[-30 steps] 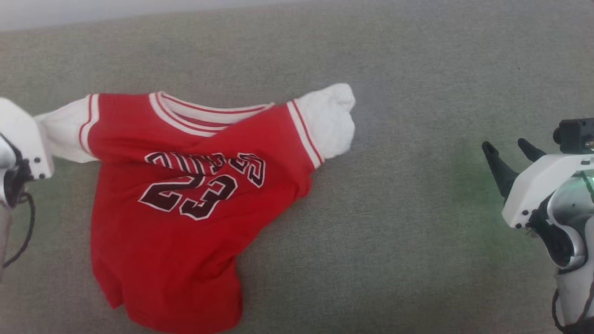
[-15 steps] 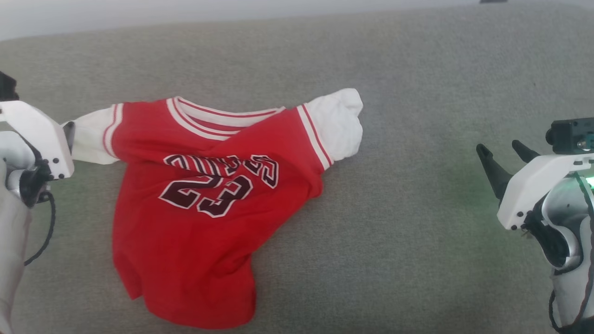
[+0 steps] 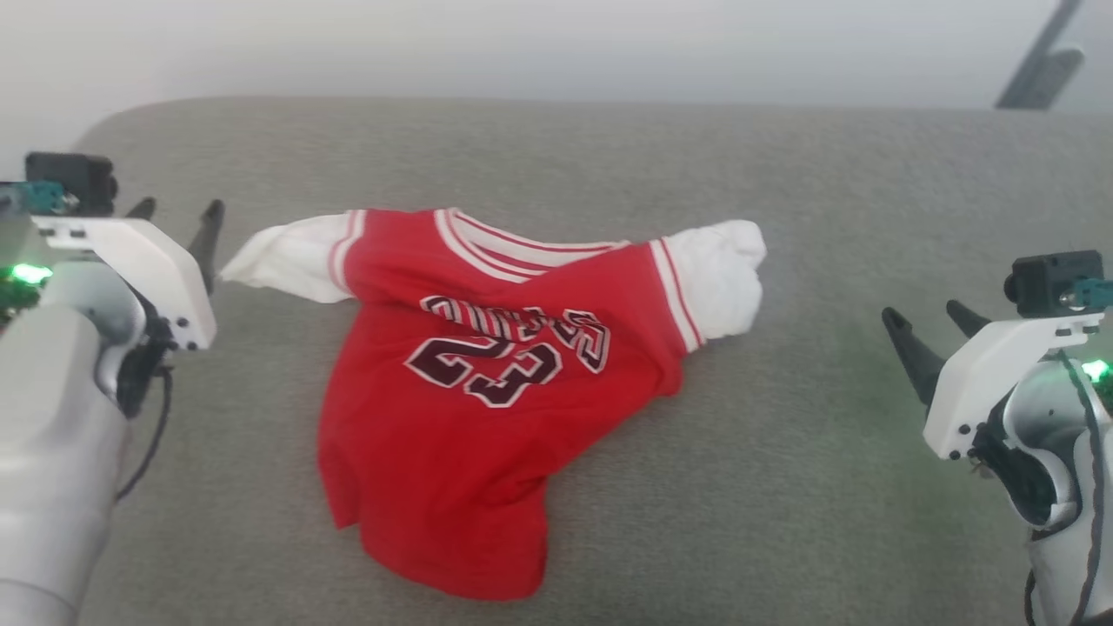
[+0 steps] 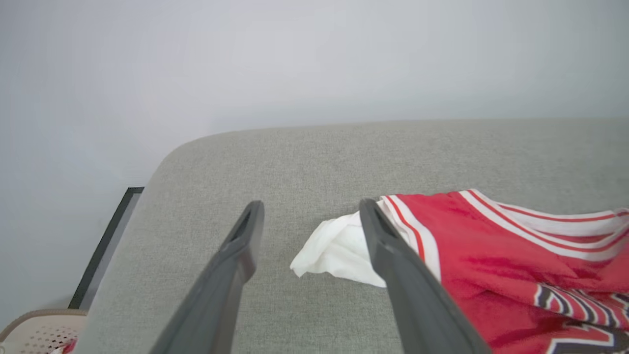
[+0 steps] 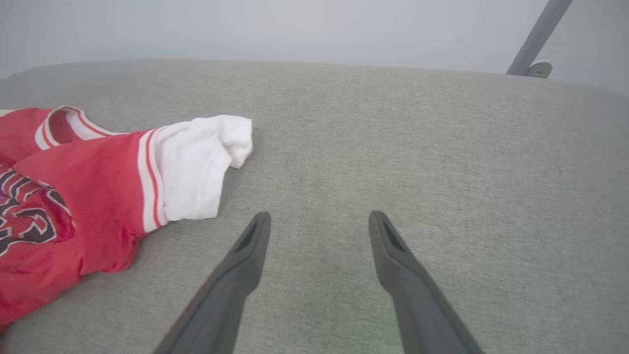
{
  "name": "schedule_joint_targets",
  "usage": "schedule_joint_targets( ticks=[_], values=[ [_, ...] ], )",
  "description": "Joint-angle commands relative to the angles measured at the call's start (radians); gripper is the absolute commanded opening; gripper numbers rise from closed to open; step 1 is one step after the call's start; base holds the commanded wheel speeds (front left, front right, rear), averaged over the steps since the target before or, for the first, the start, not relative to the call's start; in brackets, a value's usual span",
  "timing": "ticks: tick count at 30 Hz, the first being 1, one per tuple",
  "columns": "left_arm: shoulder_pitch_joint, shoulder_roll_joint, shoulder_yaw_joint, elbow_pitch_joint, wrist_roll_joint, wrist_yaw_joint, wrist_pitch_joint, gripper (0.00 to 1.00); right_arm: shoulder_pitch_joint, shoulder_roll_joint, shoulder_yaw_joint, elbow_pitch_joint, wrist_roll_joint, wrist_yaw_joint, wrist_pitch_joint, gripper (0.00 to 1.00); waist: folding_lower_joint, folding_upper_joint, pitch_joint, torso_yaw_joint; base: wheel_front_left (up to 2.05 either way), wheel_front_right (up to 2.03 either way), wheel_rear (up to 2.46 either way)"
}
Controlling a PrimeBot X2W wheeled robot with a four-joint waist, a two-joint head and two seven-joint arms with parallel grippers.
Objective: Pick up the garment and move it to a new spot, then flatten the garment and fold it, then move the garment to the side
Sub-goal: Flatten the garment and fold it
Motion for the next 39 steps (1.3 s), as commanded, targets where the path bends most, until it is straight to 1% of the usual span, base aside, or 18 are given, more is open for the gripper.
schedule_joint_targets(
  ticks=[1, 4, 8, 10, 11, 12, 15, 18, 20, 25, 29, 33, 34, 35, 39],
  values=[
    [0.025, -0.002, -0.001, -0.014, -0.002, -0.002, -0.018, 1.00, 0.011, 0.003, 0.002, 0.004, 0.000, 0.000, 0.001, 1.00, 0.0000, -0.0001, -0.029, 0.036, 0.00, 0.00, 0.00],
    [0.072, -0.003, -0.003, -0.079, 0.003, 0.003, -0.078, 1.00, 0.013, 0.011, 0.004, 0.016, 0.004, 0.000, -0.004, 1.00, 0.0000, -0.0001, -0.046, 0.068, 0.00, 0.00, 0.00],
    [0.151, -0.002, 0.004, -0.181, 0.003, 0.028, -0.147, 1.00, 0.007, 0.014, 0.009, 0.034, 0.008, 0.000, -0.006, 1.00, 0.0000, -0.0001, -0.056, 0.108, 0.00, 0.00, 0.00],
    [0.197, 0.004, 0.016, -0.239, -0.003, 0.050, -0.181, 1.00, -0.003, 0.016, 0.011, 0.047, 0.005, 0.000, -0.002, 1.00, 0.0000, -0.0001, -0.056, 0.128, 0.00, 0.00, 0.00],
    [0.247, 0.007, 0.020, -0.297, -0.005, 0.064, -0.206, 1.00, -0.015, 0.017, 0.016, 0.063, 0.002, 0.000, 0.004, 1.00, 0.0000, -0.0001, -0.054, 0.148, 0.00, 0.00, 0.00],
    [0.271, 0.007, 0.026, -0.325, -0.008, 0.075, -0.218, 1.00, -0.022, 0.015, 0.018, 0.073, -0.001, 0.000, 0.005, 1.00, 0.0000, -0.0001, -0.052, 0.159, 0.00, 0.00, 0.00],
    [0.348, 0.007, 0.036, -0.411, -0.024, 0.096, -0.241, 1.00, -0.048, 0.010, 0.026, 0.112, -0.004, 0.000, 0.012, 1.00, 0.0000, -0.0001, -0.044, 0.189, 0.00, 0.00, 0.00],
    [0.424, 0.004, 0.057, -0.489, -0.042, 0.130, -0.262, 1.00, -0.079, 0.004, 0.031, 0.161, -0.012, 0.000, 0.021, 1.00, 0.0000, -0.0001, -0.033, 0.217, 0.00, 0.00, 0.00],
    [0.466, -0.003, 0.070, -0.539, -0.052, 0.144, -0.274, 1.00, -0.103, -0.003, 0.030, 0.203, -0.014, 0.000, 0.034, 1.00, 0.0000, -0.0001, -0.021, 0.237, 0.00, 0.00, 0.00],
    [0.553, -0.013, 0.084, -0.627, -0.049, 0.182, -0.295, 1.00, -0.161, -0.028, 0.018, 0.310, -0.032, 0.000, 0.078, 1.00, 0.0000, -0.0001, 0.007, 0.283, 0.00, 0.00, 0.00],
    [0.596, -0.029, 0.094, -0.667, -0.042, 0.188, -0.309, 1.00, -0.202, -0.028, 0.003, 0.388, -0.030, 0.000, 0.123, 1.00, 0.0000, -0.0001, 0.028, 0.314, 0.00, 0.00, 0.00],
    [0.632, -0.060, 0.111, -0.683, -0.032, 0.191, -0.317, 1.00, -0.224, -0.021, -0.001, 0.480, -0.052, 0.000, 0.160, 1.00, 0.0000, -0.0001, 0.038, 0.333, 0.00, 0.00, 0.00],
    [0.638, -0.062, 0.114, -0.685, -0.024, 0.189, -0.319, 1.00, -0.226, -0.017, 0.013, 0.494, -0.056, 0.000, 0.162, 0.26, 0.0000, -0.0001, 0.039, 0.336, 0.00, 0.00, 0.00],
    [0.645, -0.069, 0.120, -0.687, -0.026, 0.185, -0.320, 1.00, -0.229, -0.016, 0.021, 0.510, -0.057, 0.000, 0.168, 0.00, 0.0000, -0.0001, 0.039, 0.338, 0.00, 0.00, 0.00],
    [0.664, -0.084, 0.141, -0.690, -0.023, 0.180, -0.322, 1.00, -0.236, -0.019, 0.039, 0.523, -0.044, 0.000, 0.168, 0.00, 0.0000, -0.0001, 0.036, 0.335, 0.00, 0.00, 0.00]
  ],
)
